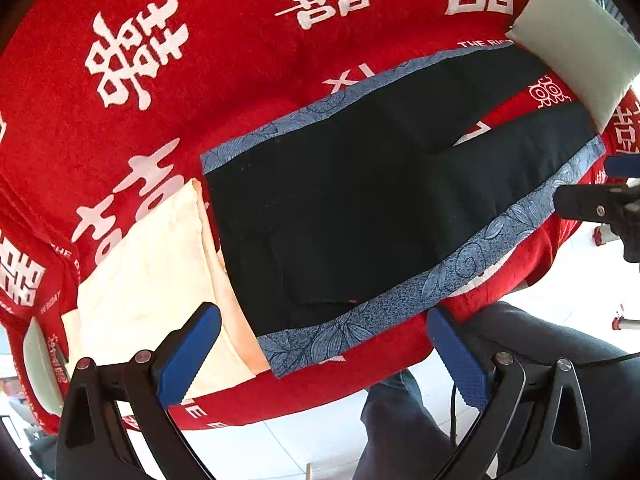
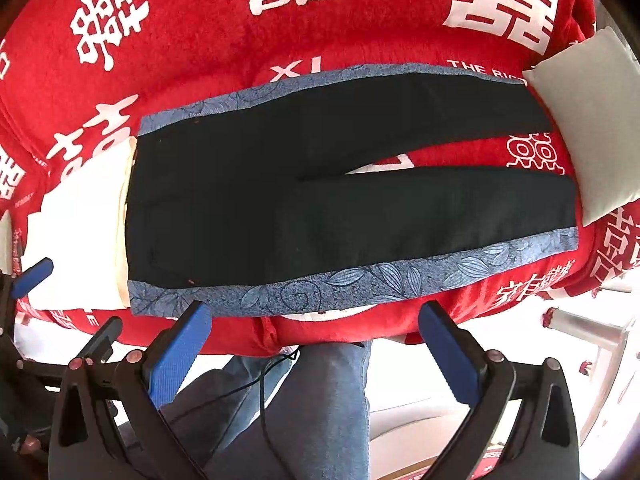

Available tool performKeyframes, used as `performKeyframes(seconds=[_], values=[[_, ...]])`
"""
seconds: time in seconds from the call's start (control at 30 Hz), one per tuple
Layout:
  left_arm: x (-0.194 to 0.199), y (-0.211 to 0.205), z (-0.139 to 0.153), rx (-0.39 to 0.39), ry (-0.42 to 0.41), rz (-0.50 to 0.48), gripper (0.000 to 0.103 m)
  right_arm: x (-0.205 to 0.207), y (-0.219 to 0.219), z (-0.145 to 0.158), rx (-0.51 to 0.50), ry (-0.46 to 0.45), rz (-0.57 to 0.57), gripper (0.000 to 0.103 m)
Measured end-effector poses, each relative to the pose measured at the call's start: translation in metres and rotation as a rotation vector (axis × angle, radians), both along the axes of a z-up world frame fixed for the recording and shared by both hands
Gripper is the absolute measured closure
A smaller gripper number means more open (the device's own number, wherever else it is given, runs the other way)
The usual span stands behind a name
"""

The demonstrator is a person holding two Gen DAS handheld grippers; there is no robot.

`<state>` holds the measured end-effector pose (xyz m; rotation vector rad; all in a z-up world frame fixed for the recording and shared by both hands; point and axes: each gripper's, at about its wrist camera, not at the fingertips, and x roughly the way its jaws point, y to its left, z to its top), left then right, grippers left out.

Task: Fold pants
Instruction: 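Move both grippers over the black trousers toward the waistband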

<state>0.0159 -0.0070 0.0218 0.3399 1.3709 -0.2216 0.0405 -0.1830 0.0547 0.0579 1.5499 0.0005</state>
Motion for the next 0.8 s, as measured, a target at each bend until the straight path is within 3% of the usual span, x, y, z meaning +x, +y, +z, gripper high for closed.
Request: performKeyframes(seconds=[0.8], values=[[-0.007, 0.014, 0.009, -0.026, -0.044, 0.092, 0.0, -0.009, 0.011, 0.004, -0.054, -0.002, 0.065, 0.0]])
